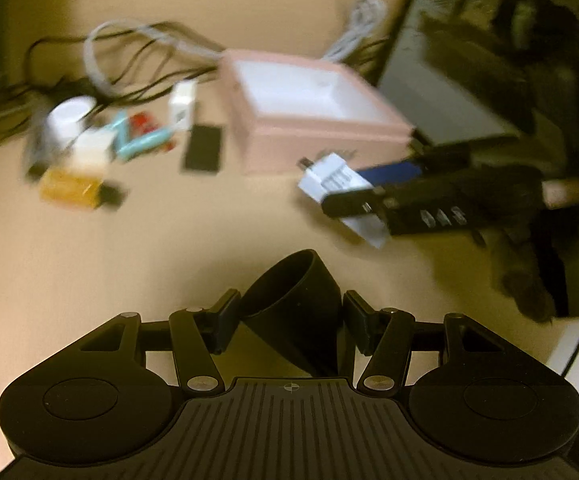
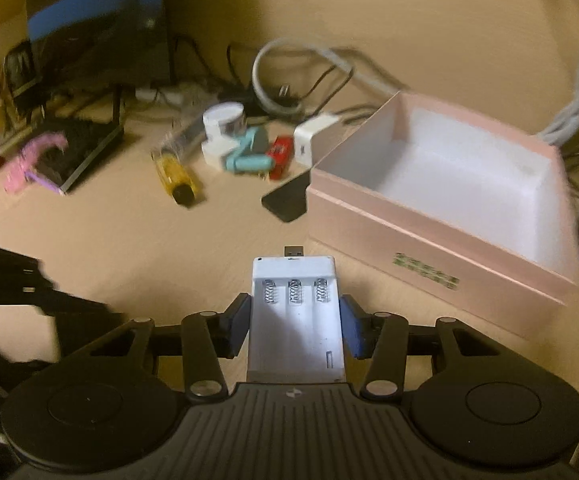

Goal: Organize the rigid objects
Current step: 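Lower the nozzle into the pink box with left tool while right tool carries charger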

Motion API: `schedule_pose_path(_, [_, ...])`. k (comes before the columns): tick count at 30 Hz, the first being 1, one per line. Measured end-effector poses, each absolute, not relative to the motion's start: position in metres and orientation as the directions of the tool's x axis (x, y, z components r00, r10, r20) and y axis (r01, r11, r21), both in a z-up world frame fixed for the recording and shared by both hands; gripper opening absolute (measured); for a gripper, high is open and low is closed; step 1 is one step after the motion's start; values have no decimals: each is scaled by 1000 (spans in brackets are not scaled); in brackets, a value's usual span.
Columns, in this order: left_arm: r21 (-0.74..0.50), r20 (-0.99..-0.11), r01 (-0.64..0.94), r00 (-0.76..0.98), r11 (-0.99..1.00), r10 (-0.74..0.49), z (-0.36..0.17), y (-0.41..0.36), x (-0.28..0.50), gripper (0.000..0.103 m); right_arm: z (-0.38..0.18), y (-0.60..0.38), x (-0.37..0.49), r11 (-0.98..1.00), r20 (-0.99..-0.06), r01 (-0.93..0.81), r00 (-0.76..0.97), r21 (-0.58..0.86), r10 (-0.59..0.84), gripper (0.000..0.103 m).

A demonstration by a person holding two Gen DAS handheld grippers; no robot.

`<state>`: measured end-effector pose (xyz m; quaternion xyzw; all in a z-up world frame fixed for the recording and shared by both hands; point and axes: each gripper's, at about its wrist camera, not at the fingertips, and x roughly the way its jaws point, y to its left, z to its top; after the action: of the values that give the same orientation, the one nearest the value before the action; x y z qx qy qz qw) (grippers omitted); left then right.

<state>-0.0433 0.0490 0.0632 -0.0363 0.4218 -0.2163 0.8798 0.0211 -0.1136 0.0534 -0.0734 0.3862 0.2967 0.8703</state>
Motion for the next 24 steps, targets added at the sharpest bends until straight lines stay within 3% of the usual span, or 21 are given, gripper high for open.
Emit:
schedule_pose_path(5, [-260, -658, 437, 572, 861, -490, 97, 32, 5, 61, 80, -154, -13, 870, -675, -487, 617, 76, 404, 47])
schedule_pose_path(11, [-283, -516, 421, 691, 862, -507, 144, 9, 91, 59, 99, -182, -36, 926, -646, -373, 693, 58, 320, 47])
schedule_pose_path(16, [-179, -561, 375, 721, 910, -407, 136, -31, 146, 59, 102, -186, -39, 953, -651, -302, 718, 29, 247, 47])
schedule_pose_path(20, [-267, -496, 343, 753, 901, -434, 129, -20, 140, 59, 100, -186, -44, 960, -654, -278, 729, -17, 200, 47])
schedule_pose_path(24, [-285, -494, 324, 757, 902, -427, 119, 6, 110, 59, 96, -190, -40, 967, -670, -254, 718, -3, 187, 47])
